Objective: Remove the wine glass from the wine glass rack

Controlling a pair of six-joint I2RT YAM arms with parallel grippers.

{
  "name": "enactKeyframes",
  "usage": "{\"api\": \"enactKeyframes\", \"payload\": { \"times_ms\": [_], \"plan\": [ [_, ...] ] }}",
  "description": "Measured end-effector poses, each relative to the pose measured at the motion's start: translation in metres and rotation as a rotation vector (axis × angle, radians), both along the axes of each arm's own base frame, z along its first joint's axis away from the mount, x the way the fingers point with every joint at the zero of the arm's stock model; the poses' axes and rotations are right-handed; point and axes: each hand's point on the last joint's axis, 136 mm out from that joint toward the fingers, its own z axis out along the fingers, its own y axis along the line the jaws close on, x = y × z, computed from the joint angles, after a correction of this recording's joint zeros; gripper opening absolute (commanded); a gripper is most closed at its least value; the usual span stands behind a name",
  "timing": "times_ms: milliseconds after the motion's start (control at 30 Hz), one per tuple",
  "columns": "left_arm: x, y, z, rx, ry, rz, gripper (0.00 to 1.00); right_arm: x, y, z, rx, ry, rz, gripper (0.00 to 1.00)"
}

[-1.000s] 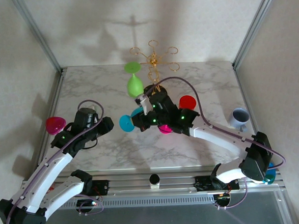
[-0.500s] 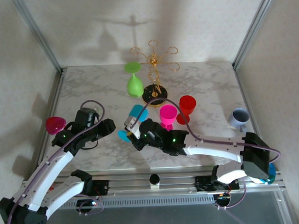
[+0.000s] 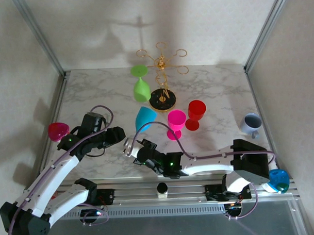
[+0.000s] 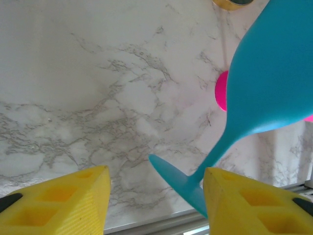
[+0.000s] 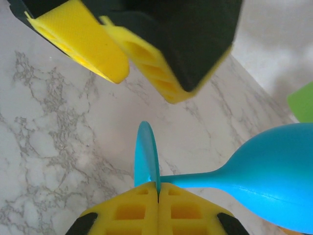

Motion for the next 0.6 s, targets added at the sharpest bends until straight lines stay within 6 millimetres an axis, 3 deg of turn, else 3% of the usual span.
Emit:
{"api": "enactKeyframes", "payload": {
  "times_ms": [300,600],
  "plan": [
    [-0.011,-0.011,-0.01,-0.052,0.054,-0.052,0.53,0.005,0.003,-0.003,-0.023,-0.096,-0.053,0.0],
    [-0.01,-0.018,-0.006,-0.104,0.055,-0.058,0.53,0.004,0.005,0.005,-0.023,-0.155,-0.073,0.0]
  ]
}}
